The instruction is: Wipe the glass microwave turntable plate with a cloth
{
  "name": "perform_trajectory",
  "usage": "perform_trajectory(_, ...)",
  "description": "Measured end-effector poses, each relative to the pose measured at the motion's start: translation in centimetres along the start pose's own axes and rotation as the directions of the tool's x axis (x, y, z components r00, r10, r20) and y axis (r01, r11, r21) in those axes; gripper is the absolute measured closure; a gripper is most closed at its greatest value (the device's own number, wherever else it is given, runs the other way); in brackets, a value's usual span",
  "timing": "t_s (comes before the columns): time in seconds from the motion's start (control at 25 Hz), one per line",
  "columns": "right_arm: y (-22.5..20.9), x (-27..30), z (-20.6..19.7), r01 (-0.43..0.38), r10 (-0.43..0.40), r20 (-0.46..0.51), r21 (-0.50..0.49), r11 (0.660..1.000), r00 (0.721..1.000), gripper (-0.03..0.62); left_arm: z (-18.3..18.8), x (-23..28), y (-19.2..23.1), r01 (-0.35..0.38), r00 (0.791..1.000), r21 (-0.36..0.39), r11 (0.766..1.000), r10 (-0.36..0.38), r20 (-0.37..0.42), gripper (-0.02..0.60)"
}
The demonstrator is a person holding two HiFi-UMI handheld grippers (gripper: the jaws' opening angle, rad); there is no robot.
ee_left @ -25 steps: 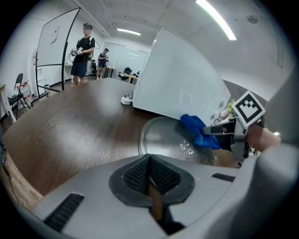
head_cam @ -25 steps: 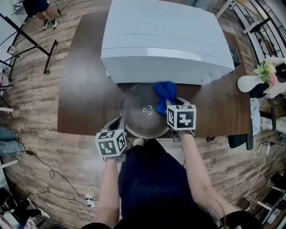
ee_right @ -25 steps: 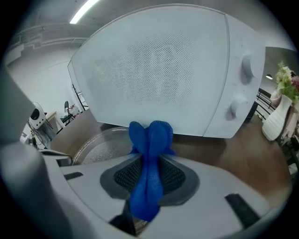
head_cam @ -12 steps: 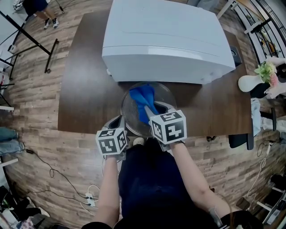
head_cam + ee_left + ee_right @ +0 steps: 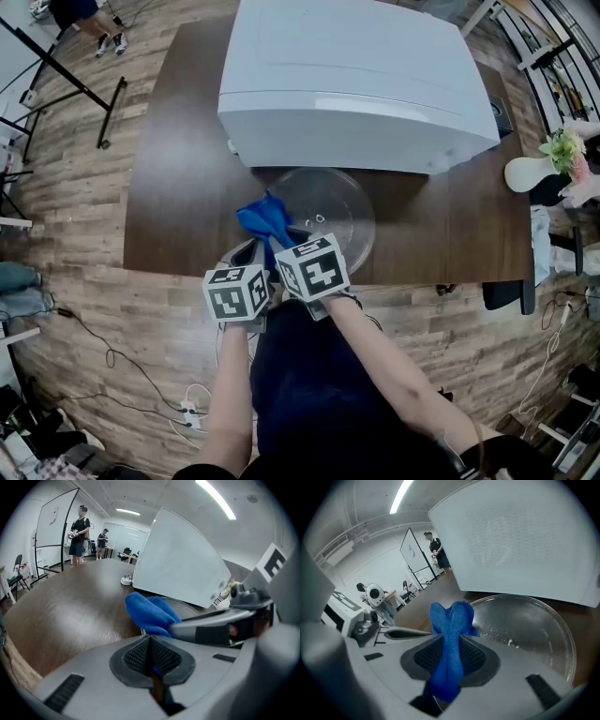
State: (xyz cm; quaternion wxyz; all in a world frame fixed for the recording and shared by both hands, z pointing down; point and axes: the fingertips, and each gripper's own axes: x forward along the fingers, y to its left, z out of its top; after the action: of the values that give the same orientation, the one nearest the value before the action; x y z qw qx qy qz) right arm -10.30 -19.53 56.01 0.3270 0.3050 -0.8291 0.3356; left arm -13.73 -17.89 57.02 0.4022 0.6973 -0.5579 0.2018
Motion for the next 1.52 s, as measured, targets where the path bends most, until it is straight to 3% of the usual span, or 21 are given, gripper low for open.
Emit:
perform_trajectory(0.44,-2.3,-0.6,-0.8,0.061,-0.062,-0.025,-0.024,0.998,0.998,0.501,0.0,0.1,0.1,-0.003,1.000,0.003,1.000,0.003,0.002,0.580)
perform_trajectory(1.52,-15.8,-9.4,-3.8,0.286,-0.288,0.002,0.101,0.953,0.958,0.500,0.0,0.1,0.0,-0.004,1.000,-0.008,1.000,0.004,-0.001,0.580)
